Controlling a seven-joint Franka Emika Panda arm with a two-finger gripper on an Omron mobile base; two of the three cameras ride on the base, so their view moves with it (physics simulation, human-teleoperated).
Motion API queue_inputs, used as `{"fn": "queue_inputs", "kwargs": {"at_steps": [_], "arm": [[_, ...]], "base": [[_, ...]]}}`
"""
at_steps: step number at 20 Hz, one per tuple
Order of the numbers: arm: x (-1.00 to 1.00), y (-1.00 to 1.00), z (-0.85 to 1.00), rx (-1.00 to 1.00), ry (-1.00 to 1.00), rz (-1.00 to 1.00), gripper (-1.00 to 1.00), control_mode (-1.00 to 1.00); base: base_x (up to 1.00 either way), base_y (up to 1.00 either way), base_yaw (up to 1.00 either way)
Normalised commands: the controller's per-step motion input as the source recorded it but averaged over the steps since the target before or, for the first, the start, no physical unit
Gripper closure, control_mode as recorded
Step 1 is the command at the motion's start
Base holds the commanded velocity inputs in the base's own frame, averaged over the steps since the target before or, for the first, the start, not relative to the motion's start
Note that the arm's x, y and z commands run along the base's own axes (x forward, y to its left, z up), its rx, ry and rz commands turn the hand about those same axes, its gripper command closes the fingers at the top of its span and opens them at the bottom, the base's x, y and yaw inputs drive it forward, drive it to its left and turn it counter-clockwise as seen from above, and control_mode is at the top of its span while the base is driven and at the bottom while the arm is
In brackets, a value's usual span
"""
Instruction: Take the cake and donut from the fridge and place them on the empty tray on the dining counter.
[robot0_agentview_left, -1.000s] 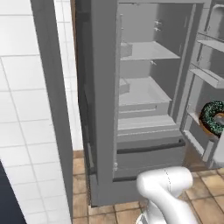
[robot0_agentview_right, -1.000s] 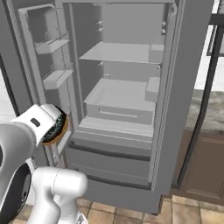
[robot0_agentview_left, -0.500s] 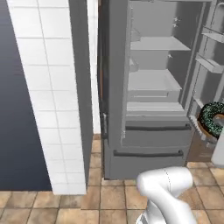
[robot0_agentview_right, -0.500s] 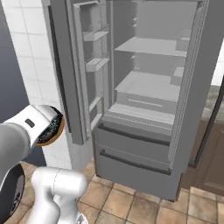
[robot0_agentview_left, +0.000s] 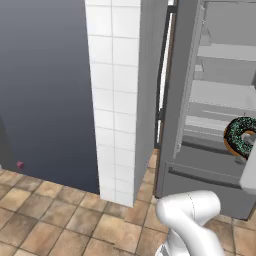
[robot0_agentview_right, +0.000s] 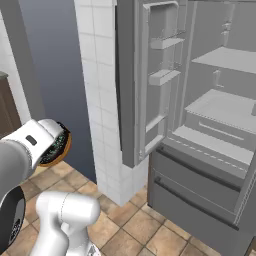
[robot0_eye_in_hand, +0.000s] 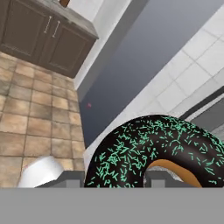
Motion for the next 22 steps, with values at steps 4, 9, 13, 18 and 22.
{"fn": "queue_inputs", "kwargs": {"at_steps": [4, 9, 13, 18, 22], "arm": [[0.00, 0.00, 0.00, 0.00, 0.00, 0.00, 1.00, 1.00], [0.00, 0.00, 0.00, 0.00, 0.00, 0.00, 1.00, 1.00], [0.00, 0.00, 0.00, 0.00, 0.00, 0.00, 1.00, 1.00], [0.00, 0.00, 0.00, 0.00, 0.00, 0.00, 1.00, 1.00], [0.00, 0.00, 0.00, 0.00, 0.00, 0.00, 1.00, 1.00]], "base": [[0.00, 0.36, 0.59], [0.01, 0.31, 0.63], [0.01, 0.29, 0.74], [0.03, 0.23, 0.85], [0.01, 0.18, 0.88]]}}
